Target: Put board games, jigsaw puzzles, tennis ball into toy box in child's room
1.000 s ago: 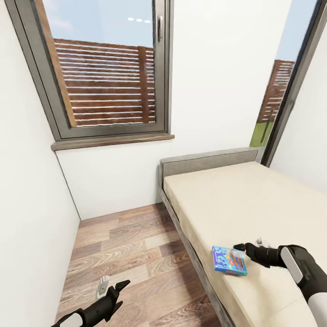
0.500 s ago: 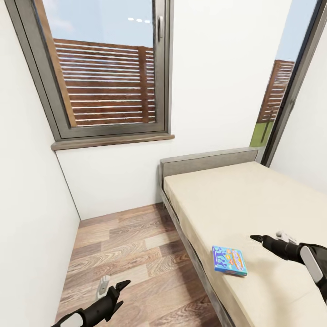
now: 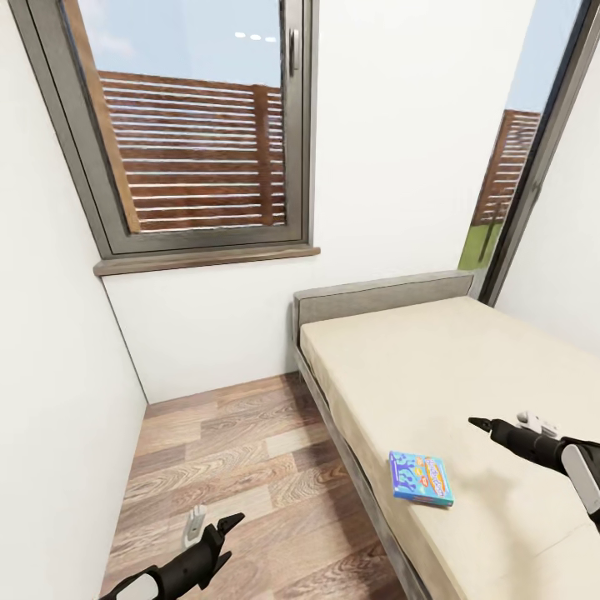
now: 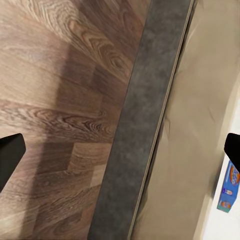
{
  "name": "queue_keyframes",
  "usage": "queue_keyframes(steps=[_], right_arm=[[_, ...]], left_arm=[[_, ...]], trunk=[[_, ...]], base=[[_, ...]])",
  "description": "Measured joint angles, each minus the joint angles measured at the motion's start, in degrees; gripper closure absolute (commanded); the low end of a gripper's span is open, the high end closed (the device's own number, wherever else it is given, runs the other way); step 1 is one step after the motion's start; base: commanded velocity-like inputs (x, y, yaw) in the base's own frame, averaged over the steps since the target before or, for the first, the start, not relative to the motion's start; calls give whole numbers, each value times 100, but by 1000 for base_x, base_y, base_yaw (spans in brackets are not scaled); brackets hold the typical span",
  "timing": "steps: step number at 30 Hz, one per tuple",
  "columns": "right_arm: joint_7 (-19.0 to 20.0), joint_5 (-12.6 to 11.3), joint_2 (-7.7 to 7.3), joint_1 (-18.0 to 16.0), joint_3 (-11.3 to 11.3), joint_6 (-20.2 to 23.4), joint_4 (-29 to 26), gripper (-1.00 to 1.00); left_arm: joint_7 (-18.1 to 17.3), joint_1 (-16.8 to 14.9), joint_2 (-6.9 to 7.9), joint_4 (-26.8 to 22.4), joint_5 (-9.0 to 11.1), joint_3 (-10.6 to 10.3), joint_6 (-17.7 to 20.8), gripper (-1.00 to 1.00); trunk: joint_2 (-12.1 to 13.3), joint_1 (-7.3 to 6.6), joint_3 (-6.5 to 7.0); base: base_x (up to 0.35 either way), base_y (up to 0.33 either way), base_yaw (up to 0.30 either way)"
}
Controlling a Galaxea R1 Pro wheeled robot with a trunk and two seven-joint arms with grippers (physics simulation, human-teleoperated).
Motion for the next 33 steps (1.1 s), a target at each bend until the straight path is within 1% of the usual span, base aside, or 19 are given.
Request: queue_keyframes(steps=[8, 11, 12, 13, 16, 17, 18, 19, 21, 22, 24, 27, 30, 31, 32, 33], right_arm=[[4, 1, -7, 4, -12, -42, -219, -100], [5, 2, -8, 6, -14, -48, -260, -100], [5, 1, -8, 6, -15, -49, -274, -100], [5, 2, -8, 7, -15, -49, -274, -100], [10, -2, -9, 8, -16, -44, -305, -100], [10, -2, -9, 8, -16, -44, -306, -100], [11, -3, -9, 8, -17, -42, -313, -100], [11, -3, -9, 8, -17, -42, -313, -100], [12, -3, -9, 8, -14, -40, -323, -100], [12, -3, -9, 8, -14, -40, -323, -100], [13, -6, -9, 9, -12, -36, -330, -100], [13, -7, -10, 10, -12, -34, -333, -100], [14, -7, -9, 8, -10, -30, -336, -100], [14, -7, -9, 8, -10, -30, -336, -100], [14, -8, -9, 10, -11, -30, -337, -100], [14, -8, -9, 10, -11, -30, -337, -100]], left_arm=[[3, 0, -19, -26, 0, -15, -6, -100], [6, 0, -54, -70, -3, -23, -11, -100], [9, 0, -91, -108, -5, -27, -17, -100], [9, 0, -92, -109, -4, -24, -18, -100], [21, 0, -248, -281, -11, -29, -43, -100], [21, 0, -249, -283, -11, -25, -44, -100], [26, 0, -295, -351, -12, -28, -51, -100], [26, 0, -296, -353, -12, -25, -52, -100], [33, 0, -370, -505, -13, -26, -62, -100], [34, 0, -371, -507, -14, -25, -63, -100], [38, -1, -420, -652, -15, -26, -69, -100], [40, -1, -439, -718, -16, -26, -72, -100], [52, 1, -519, -860, -5, -38, -77, -100], [52, 2, -520, -861, -5, -37, -77, -100], [54, 2, -563, -889, -16, -28, -74, -100], [54, 2, -564, -890, -15, -25, -74, -100]], trunk=[[0, 0, 0], [0, 0, 0], [0, 0, 0], [0, 0, 0], [0, 0, 0], [0, 0, 0], [0, 0, 0], [0, 0, 0], [0, 0, 0], [0, 0, 0], [0, 0, 0], [0, 0, 0], [0, 0, 0], [0, 0, 0], [0, 0, 0], [0, 0, 0]], base=[[0, 0, 0], [0, 0, 0], [0, 0, 0], [0, 0, 0], [0, 0, 0], [0, 0, 0], [0, 0, 0], [0, 0, 0], [0, 0, -9], [0, 0, -34], [0, 0, -72], [0, 0, -135], [0, 0, -188], [0, 0, -212], [0, 0, -212], [0, 0, -226]])
